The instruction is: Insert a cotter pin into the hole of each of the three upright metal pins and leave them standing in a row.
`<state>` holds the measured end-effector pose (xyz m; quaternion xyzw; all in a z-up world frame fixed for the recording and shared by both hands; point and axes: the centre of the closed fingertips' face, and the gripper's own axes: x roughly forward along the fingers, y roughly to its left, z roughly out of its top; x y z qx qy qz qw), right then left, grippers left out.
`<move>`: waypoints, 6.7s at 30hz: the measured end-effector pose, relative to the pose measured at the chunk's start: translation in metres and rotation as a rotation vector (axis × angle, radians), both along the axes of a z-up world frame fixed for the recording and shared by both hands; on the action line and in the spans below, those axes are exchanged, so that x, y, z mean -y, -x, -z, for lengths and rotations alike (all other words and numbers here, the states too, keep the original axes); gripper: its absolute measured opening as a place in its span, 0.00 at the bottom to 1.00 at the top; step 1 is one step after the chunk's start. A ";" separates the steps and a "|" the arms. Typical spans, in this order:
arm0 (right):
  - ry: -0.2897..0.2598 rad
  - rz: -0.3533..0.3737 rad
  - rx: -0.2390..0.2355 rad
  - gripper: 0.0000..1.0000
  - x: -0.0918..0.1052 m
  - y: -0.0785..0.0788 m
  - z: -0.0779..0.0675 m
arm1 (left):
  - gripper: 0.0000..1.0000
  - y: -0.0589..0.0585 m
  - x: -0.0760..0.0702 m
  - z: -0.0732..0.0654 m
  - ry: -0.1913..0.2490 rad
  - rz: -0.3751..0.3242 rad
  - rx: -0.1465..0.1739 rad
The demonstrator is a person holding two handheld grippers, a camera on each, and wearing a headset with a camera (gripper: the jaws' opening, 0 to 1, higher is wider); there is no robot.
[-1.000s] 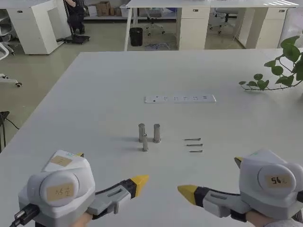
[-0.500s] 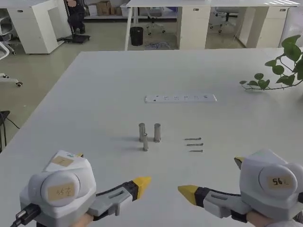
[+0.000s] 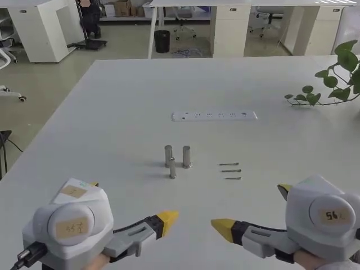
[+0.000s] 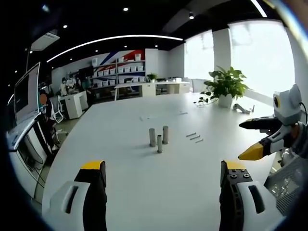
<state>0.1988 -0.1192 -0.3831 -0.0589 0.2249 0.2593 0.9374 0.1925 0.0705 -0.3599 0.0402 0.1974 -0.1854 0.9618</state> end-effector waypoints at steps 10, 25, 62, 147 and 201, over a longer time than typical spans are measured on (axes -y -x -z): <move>0.011 -0.014 0.014 0.94 0.000 -0.003 -0.009 | 0.98 0.000 0.000 0.001 -0.003 -0.001 -0.005; -0.011 -0.015 0.015 0.94 -0.002 -0.002 -0.009 | 0.92 -0.004 -0.002 0.007 -0.012 0.012 -0.009; -0.046 -0.069 -0.051 0.82 -0.003 -0.019 0.011 | 0.40 -0.141 0.049 0.074 -0.068 0.254 -0.007; 0.001 -0.007 -0.124 0.78 0.022 -0.020 0.034 | 0.06 -0.096 0.153 0.095 0.004 0.585 -0.039; 0.304 -0.477 -0.358 0.39 0.018 -0.111 0.069 | 0.85 -0.051 0.072 0.054 -0.033 0.331 -0.102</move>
